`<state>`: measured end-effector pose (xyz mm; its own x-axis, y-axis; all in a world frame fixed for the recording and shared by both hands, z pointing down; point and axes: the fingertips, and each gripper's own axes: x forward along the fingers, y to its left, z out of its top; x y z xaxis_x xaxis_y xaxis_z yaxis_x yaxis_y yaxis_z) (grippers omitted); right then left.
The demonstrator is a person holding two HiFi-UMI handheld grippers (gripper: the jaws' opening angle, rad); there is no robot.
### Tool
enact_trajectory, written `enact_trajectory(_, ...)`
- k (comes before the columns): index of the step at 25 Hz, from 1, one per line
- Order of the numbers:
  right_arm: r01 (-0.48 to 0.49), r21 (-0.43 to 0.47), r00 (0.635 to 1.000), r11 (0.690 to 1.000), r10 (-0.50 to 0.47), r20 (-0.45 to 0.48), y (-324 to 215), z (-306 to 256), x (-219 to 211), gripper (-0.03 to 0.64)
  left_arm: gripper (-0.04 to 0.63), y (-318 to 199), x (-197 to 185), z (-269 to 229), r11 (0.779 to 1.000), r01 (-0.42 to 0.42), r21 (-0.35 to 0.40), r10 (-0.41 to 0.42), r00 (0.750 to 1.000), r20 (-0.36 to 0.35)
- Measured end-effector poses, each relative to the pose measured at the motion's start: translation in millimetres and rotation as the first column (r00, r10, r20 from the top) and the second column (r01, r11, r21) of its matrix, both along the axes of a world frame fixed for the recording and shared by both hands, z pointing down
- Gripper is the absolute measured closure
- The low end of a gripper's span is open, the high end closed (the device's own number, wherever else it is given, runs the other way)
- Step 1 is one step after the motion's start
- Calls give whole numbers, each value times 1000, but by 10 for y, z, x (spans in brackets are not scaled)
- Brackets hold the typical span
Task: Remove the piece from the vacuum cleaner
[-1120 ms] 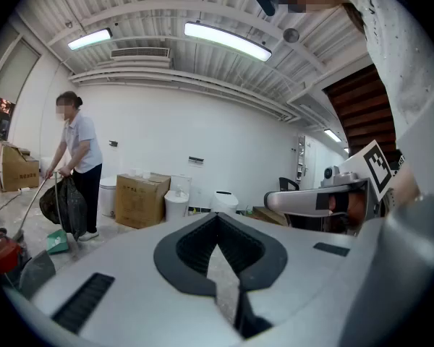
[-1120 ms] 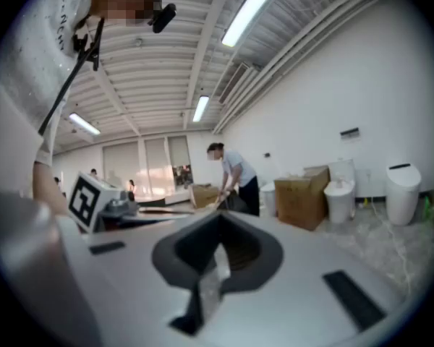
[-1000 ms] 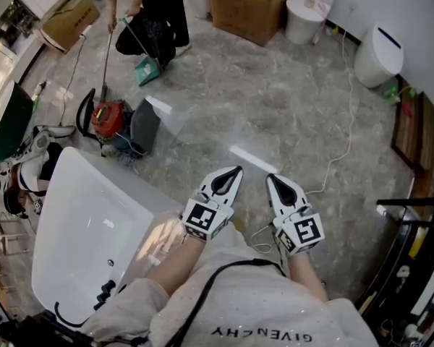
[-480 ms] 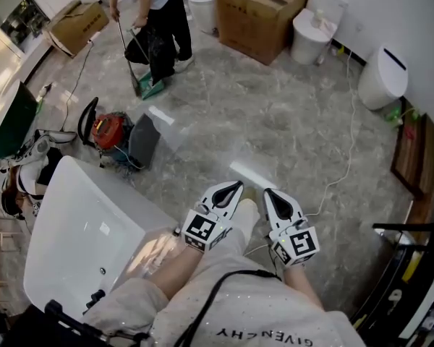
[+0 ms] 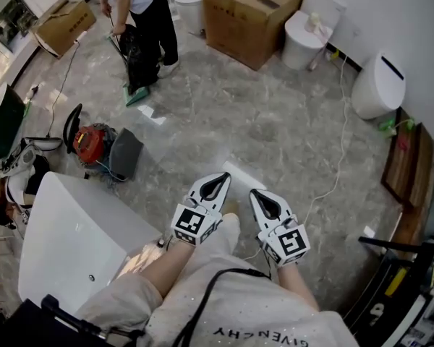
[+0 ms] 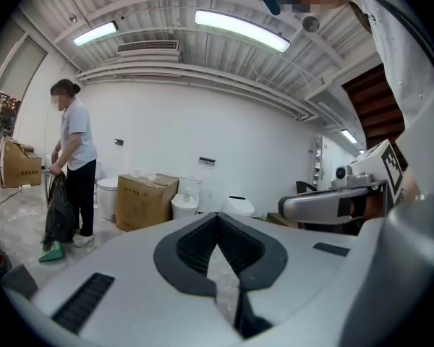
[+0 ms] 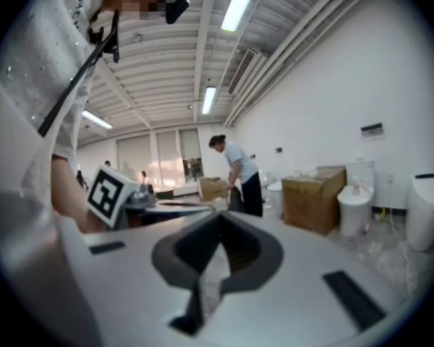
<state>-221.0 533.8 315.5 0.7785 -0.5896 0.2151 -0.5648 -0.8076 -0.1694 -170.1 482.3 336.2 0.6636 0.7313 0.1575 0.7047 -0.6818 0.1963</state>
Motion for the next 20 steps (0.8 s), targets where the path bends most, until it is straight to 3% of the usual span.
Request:
enact_trajectory(15,119,3,993,993,-119,-3,56,-8,1178,603,575,67,1135,-4,996,90,18,-90,996,-13)
enact_trajectory(20,211,-3,977,978,-211,-14,-106,2,1417,603,575,-148,1375,-78,983,185,14,-184,982,-33)
